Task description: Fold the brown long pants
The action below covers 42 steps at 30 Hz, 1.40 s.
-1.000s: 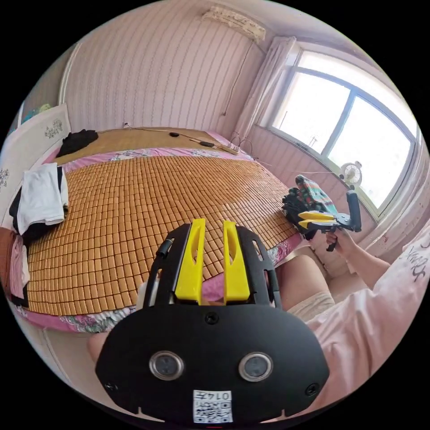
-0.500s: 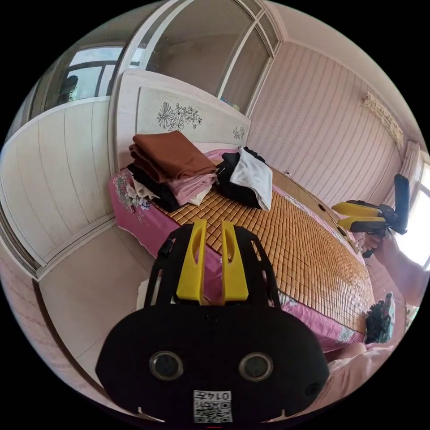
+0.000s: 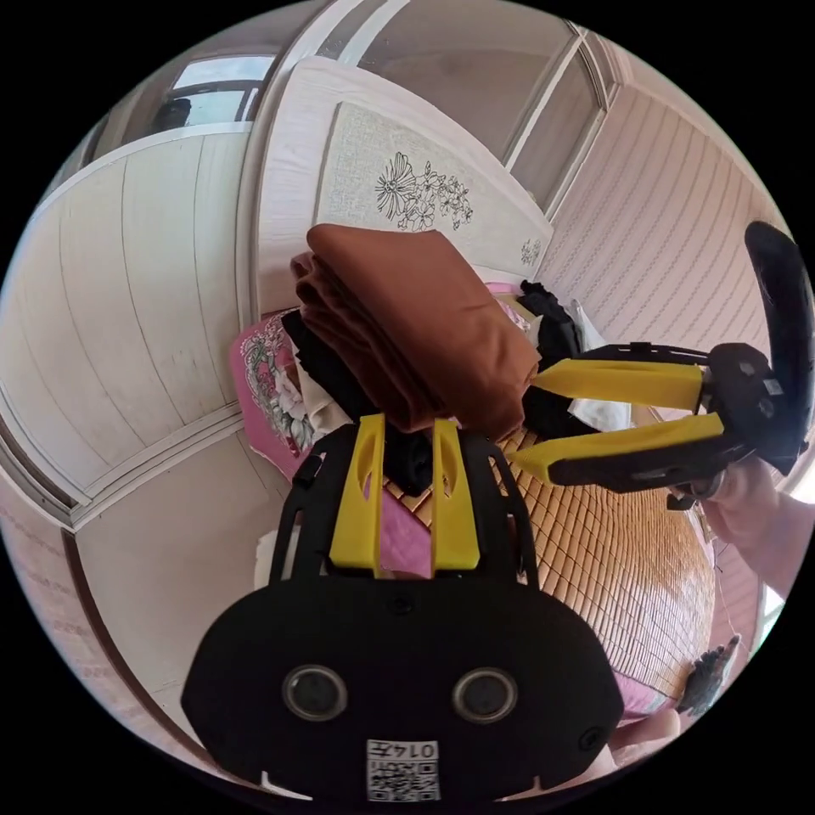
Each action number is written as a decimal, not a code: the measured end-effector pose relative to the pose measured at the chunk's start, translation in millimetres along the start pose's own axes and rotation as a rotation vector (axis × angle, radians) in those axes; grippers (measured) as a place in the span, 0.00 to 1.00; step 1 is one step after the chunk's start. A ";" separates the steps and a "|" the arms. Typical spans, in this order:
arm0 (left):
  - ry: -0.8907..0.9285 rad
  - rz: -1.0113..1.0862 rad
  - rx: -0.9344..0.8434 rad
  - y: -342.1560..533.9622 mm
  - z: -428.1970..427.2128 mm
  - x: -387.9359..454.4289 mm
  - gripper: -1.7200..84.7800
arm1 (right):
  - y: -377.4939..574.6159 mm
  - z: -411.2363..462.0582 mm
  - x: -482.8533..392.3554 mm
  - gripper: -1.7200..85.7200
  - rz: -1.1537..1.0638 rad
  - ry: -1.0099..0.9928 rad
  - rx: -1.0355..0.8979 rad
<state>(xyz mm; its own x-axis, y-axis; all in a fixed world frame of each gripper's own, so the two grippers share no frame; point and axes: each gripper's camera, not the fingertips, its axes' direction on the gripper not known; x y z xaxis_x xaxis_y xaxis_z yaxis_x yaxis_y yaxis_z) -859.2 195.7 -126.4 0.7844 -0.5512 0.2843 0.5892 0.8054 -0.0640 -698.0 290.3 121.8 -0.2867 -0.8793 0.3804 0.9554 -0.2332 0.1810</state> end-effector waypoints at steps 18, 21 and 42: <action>0.176 0.372 0.332 -152.3 -182.6 32.7 0.01 | 137.5 -258.0 202.5 0.04 0.537 -0.193 0.694; 0.332 0.508 0.316 -123.9 -219.7 46.1 0.01 | 253.7 -281.6 184.6 0.04 0.604 -0.185 0.784; 0.364 -0.099 -0.410 54.0 -109.2 -75.4 0.05 | 421.2 -16.1 -3.8 0.22 0.588 -0.334 0.075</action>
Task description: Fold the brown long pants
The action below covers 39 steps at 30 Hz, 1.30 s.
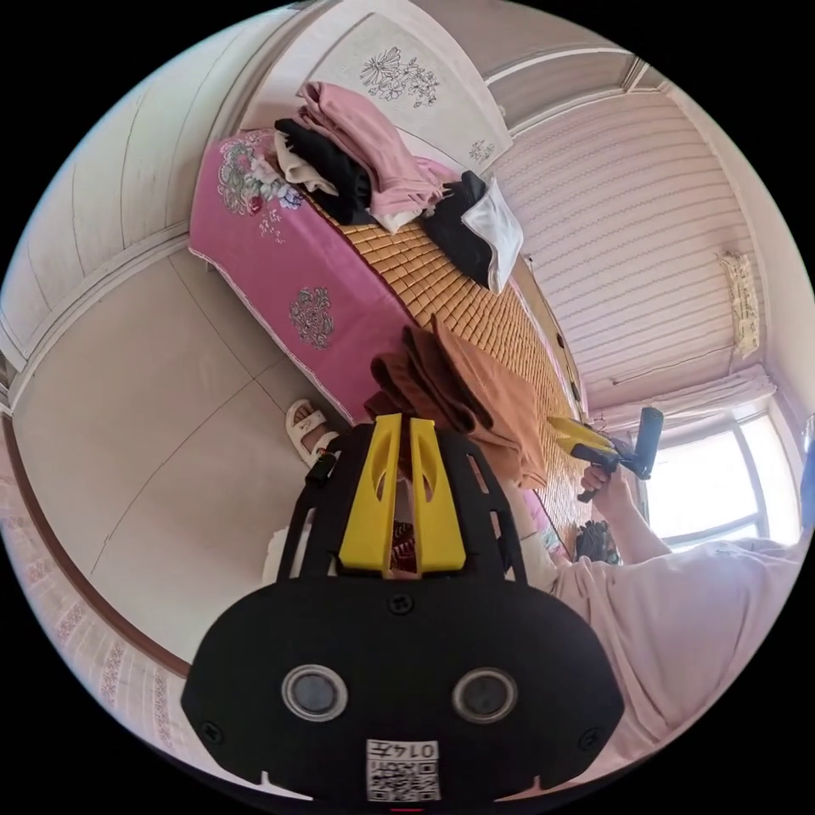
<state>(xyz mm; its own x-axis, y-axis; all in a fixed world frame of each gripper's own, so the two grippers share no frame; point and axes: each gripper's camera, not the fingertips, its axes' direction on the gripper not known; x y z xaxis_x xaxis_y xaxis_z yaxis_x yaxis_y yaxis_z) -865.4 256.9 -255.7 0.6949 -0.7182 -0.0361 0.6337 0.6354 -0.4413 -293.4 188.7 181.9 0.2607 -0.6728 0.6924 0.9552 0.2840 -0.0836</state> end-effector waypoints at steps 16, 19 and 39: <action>-0.026 0.000 -0.304 -104.2 110.8 11.4 0.16 | 91.3 9.3 62.7 0.04 0.180 -0.079 0.119; -0.054 0.034 -0.336 -104.5 123.4 21.1 0.13 | 162.7 -32.9 91.3 0.04 0.306 -0.071 0.236; 0.323 0.537 0.272 -225.5 -18.7 219.9 0.01 | 569.4 -306.3 128.3 0.04 0.654 0.455 1.123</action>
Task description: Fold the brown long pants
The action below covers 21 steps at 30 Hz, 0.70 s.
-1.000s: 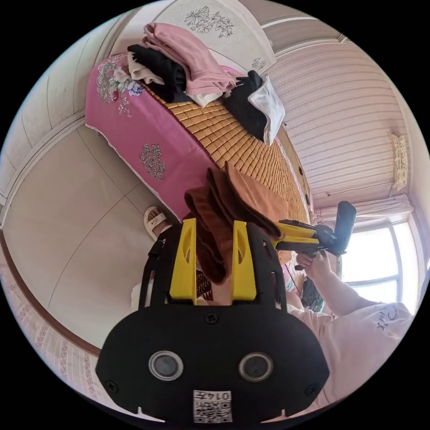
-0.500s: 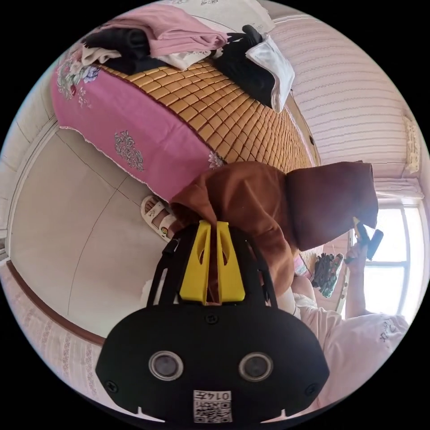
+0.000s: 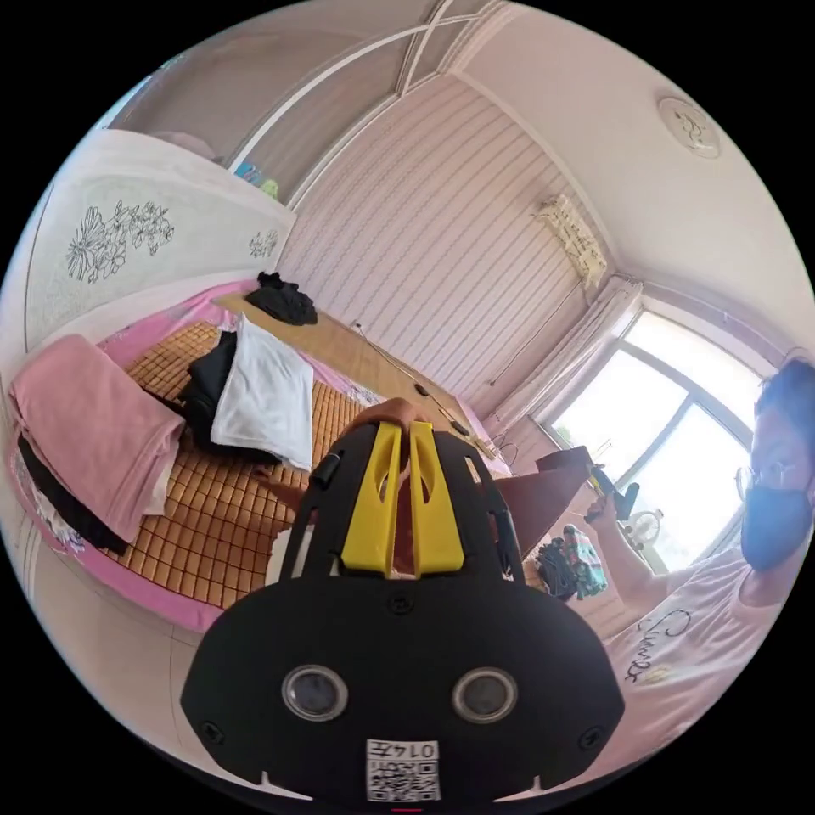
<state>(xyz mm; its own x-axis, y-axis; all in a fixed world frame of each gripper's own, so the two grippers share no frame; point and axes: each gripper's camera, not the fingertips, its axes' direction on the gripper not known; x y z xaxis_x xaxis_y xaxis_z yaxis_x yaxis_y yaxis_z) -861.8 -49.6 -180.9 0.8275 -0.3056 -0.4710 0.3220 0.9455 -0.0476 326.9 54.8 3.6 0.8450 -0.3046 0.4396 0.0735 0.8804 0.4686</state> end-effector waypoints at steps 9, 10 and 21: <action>-0.294 -0.538 -0.273 170.9 10.1 -114.2 0.05 | 234.4 -128.7 155.1 0.06 0.571 0.461 -0.262; -0.364 -0.566 -0.308 184.3 13.9 -117.1 0.05 | 255.5 -136.5 163.9 0.06 0.642 0.492 -0.303; -0.634 -0.153 -0.435 89.2 64.1 -60.3 0.02 | 169.5 -5.0 144.3 0.19 0.230 0.453 -0.593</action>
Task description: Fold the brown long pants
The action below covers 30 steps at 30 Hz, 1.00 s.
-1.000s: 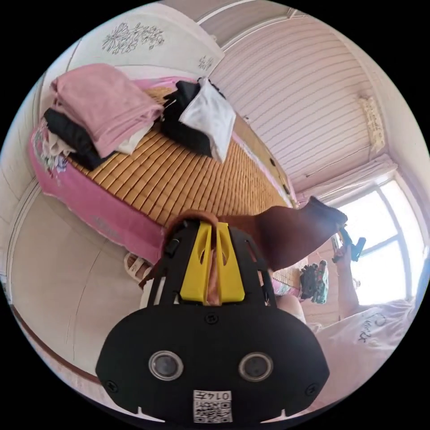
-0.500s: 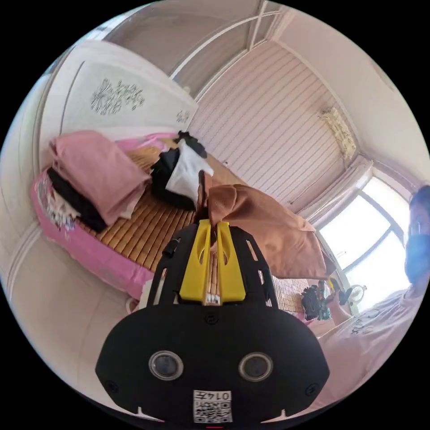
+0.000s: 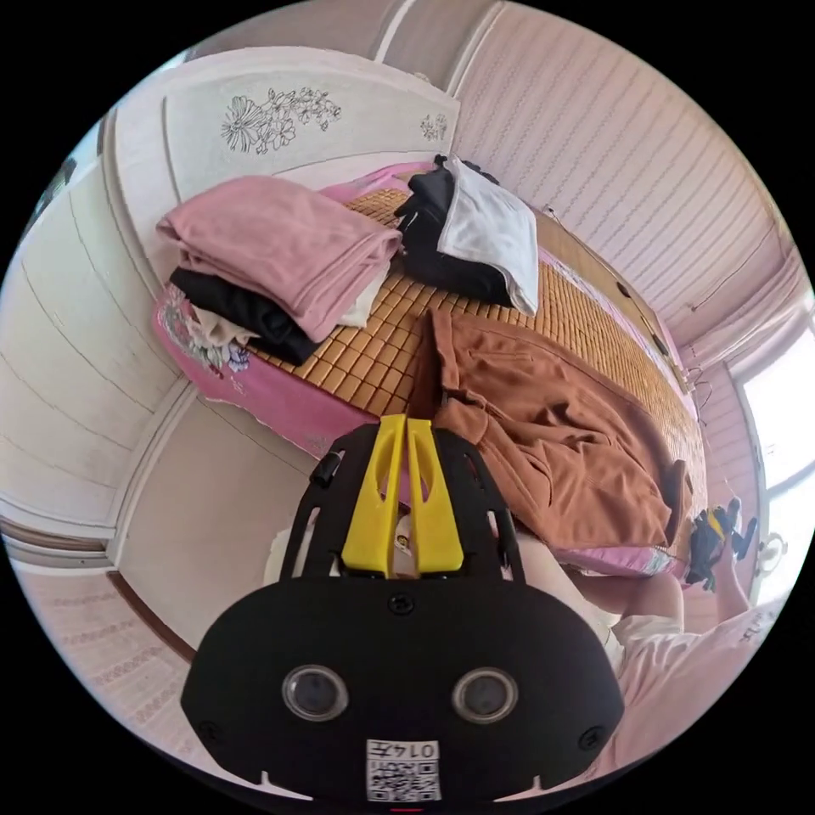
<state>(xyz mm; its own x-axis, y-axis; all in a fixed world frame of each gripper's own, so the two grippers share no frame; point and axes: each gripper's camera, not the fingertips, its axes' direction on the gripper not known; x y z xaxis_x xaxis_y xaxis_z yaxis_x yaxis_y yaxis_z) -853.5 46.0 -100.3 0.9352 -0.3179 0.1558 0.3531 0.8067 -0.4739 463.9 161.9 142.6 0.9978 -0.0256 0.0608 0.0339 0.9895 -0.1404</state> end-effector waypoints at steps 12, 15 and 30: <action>0.215 -0.001 0.001 -52.1 54.2 73.2 0.05 | -16.0 70.7 -74.4 0.07 -0.136 0.086 -0.130; 0.210 0.049 -0.023 -72.0 79.3 98.6 0.05 | 27.1 -1.4 -44.4 0.08 -0.089 0.144 -0.030; -0.100 -0.011 -0.235 -153.8 194.2 179.9 0.20 | -119.0 141.7 -34.4 0.18 -0.143 0.253 -0.213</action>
<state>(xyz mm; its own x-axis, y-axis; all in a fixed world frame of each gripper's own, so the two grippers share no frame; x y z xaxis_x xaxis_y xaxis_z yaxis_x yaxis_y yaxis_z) -734.7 -38.5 168.9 0.9333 -0.2657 0.2417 0.3589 0.6620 -0.6580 417.5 65.1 297.2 0.9636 -0.2222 -0.1483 0.1585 0.9223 -0.3524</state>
